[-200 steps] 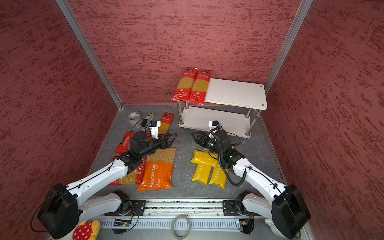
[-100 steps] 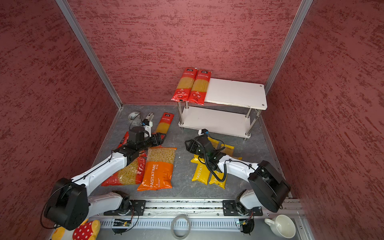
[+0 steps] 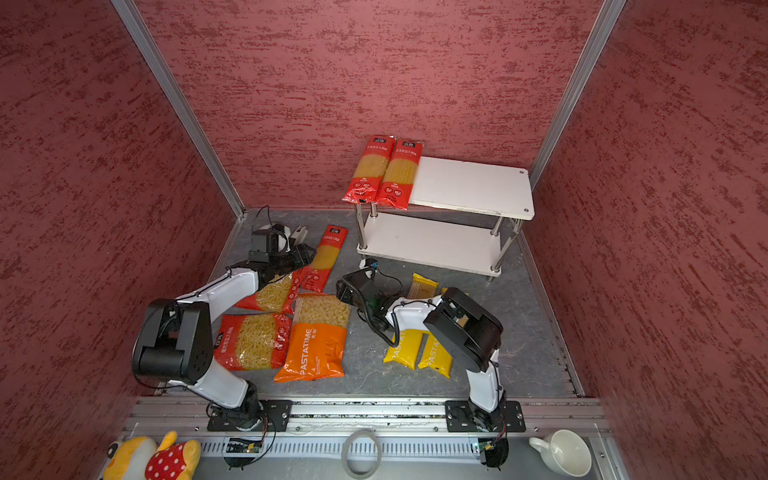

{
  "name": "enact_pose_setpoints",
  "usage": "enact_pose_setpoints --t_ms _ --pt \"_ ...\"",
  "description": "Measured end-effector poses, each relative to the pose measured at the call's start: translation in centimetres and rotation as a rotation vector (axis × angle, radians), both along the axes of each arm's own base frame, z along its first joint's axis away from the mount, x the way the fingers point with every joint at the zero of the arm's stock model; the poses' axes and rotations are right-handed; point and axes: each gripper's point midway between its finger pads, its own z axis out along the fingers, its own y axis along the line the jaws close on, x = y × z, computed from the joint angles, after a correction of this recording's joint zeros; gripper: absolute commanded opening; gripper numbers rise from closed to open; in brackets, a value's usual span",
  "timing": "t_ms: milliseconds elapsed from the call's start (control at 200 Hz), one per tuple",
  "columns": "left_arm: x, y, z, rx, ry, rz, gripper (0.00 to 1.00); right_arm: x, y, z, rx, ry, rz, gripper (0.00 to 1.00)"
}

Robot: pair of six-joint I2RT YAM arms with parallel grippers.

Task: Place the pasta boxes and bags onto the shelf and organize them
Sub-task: 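Reach both grippers to a third red spaghetti bag and grasp it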

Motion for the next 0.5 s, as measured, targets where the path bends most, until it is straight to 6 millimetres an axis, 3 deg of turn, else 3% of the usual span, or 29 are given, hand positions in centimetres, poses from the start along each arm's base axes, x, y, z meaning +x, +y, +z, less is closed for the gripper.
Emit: enact_pose_setpoints --t_ms 105,230,496 --pt "-0.5 0.2 -0.5 -0.006 0.014 0.018 0.71 1.3 1.6 -0.3 0.013 0.007 -0.022 0.55" --pt "-2.4 0.4 -0.9 -0.017 0.027 0.040 0.71 2.9 3.1 -1.0 0.008 0.019 -0.050 0.55" --pt "-5.3 0.4 2.0 -0.042 -0.049 0.051 0.72 4.6 5.2 -3.8 -0.018 0.073 -0.069 0.54"
